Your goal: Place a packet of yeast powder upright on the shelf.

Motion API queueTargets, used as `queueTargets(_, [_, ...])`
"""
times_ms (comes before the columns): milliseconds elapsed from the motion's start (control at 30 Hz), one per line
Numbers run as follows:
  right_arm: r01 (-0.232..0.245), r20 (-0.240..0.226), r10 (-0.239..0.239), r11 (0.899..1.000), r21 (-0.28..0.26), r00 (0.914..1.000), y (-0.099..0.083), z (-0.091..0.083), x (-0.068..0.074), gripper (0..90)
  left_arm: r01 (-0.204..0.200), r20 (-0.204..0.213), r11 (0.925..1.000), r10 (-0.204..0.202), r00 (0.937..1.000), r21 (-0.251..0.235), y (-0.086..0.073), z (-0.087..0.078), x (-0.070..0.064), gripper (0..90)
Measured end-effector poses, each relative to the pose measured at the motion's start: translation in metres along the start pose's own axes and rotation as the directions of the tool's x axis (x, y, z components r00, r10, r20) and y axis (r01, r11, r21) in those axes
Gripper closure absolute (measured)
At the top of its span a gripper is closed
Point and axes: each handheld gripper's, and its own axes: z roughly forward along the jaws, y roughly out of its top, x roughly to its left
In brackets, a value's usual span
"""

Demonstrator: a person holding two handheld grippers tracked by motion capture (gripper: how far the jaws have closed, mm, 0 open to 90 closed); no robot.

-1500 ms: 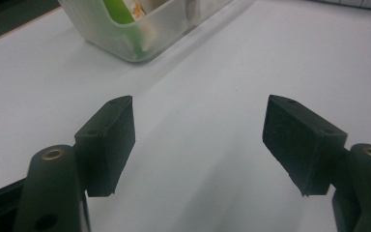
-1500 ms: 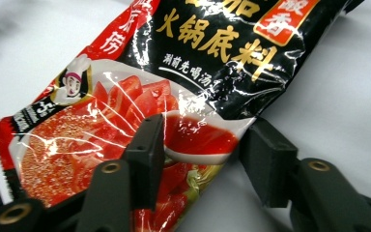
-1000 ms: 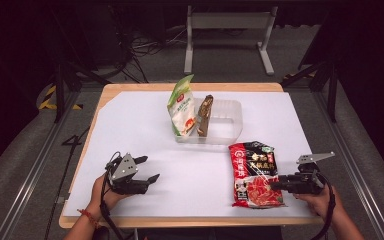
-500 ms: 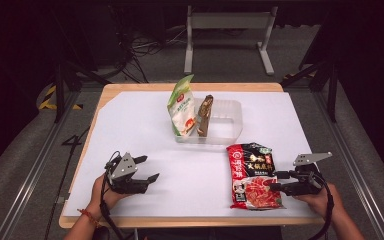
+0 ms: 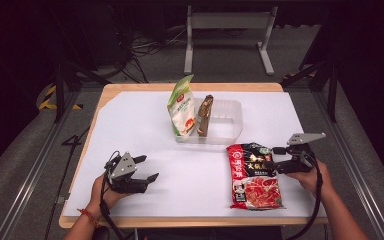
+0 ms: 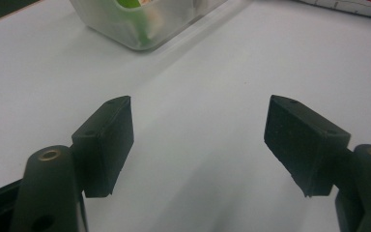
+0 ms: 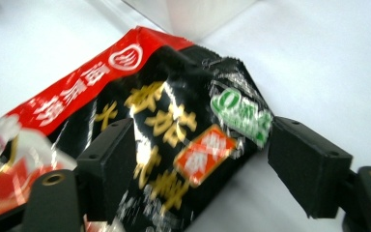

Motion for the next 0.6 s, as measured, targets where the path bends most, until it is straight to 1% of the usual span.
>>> queueTargets(67, [-0.009, 0.002, 0.009, 1.0, -0.006, 1.0, 0.005, 0.009, -0.005, 24.2, 0.003, 0.001, 1.0, -0.003, 1.0, -0.002, 0.0, 0.0, 0.0, 26.8])
queueTargets(100, [-0.035, -0.012, 0.035, 0.999, -0.014, 0.9993, 0.007, 0.014, -0.009, 22.1, 0.003, -0.002, 1.0, -0.003, 1.0, -0.004, 0.0, 0.0, 0.0, 26.8])
queueTargets(133, [-0.051, -0.02, 0.051, 0.998, -0.019, 0.9985, 0.009, 0.017, -0.011, 21.7, 0.003, -0.002, 1.0, -0.003, 1.0, -0.004, 0.0, 0.0, 0.0, 26.7])
queueTargets(167, [-0.051, -0.02, 0.051, 0.998, -0.019, 0.9985, 0.009, 0.017, -0.011, 21.7, 0.003, 0.0, 1.0, -0.003, 1.0, -0.004, 0.0, 0.0, 0.0, 26.7])
queueTargets(200, [-0.082, -0.008, 0.082, 0.996, -0.019, 0.9966, 0.012, 0.021, -0.017, 21.4, 0.002, -0.001, 1.0, -0.002, 1.0, -0.004, 0.0, -0.001, 0.0, 26.7])
queueTargets(233, [-0.111, -0.011, 0.111, 0.994, -0.021, 0.9938, 0.013, 0.024, -0.021, 20.8, 0.005, -0.001, 1.0, -0.005, 1.0, -0.003, 0.0, 0.0, 0.0, 26.7])
queueTargets(333, [-0.145, -0.012, 0.145, 0.989, 0.005, 0.9893, 0.012, 0.033, -0.027, 19.5, 0.0, 0.003, 1.0, 0.0, 1.0, -0.003, 0.0, 0.0, -0.001, 26.8])
queueTargets(367, [-0.17, -0.03, 0.17, 0.985, 0.004, 0.985, 0.011, 0.035, -0.029, 19.4, -0.001, 0.004, 1.0, 0.001, 1.0, -0.004, 0.0, 0.0, -0.001, 26.8])
queueTargets(400, [-0.177, -0.038, 0.177, 0.984, 0.006, 0.9835, 0.01, 0.037, -0.03, 19.3, -0.001, 0.004, 1.0, 0.001, 1.0, -0.003, 0.0, 0.0, -0.001, 26.8])
queueTargets(433, [-0.198, -0.047, 0.199, 0.98, 0.014, 0.9789, 0.009, 0.039, -0.031, 19.0, -0.002, 0.004, 1.0, 0.002, 1.0, -0.002, 0.0, 0.0, -0.001, 26.8])
queueTargets(500, [-0.208, -0.07, 0.208, 0.978, 0.008, 0.9757, 0.009, 0.042, -0.031, 18.8, -0.003, 0.004, 1.0, 0.003, 1.0, 0.0, 0.0, 0.0, 0.0, 26.8])
queueTargets(533, [-0.205, -0.072, 0.205, 0.979, 0.005, 0.9761, 0.009, 0.043, -0.03, 19.3, -0.001, 0.003, 1.0, 0.001, 1.0, 0.001, 0.0, 0.0, 0.0, 26.7])
queueTargets(567, [-0.203, -0.073, 0.202, 0.979, 0.003, 0.9766, 0.009, 0.044, -0.029, 22.0, -0.002, 0.004, 1.0, 0.002, 1.0, 0.0, 0.0, 0.0, 0.0, 26.8])
queueTargets(600, [-0.202, -0.085, 0.201, 0.979, 0.0, 0.9759, 0.009, 0.045, -0.028, 23.7, -0.003, 0.003, 1.0, 0.003, 1.0, 0.001, 0.0, 0.0, 0.0, 26.8])
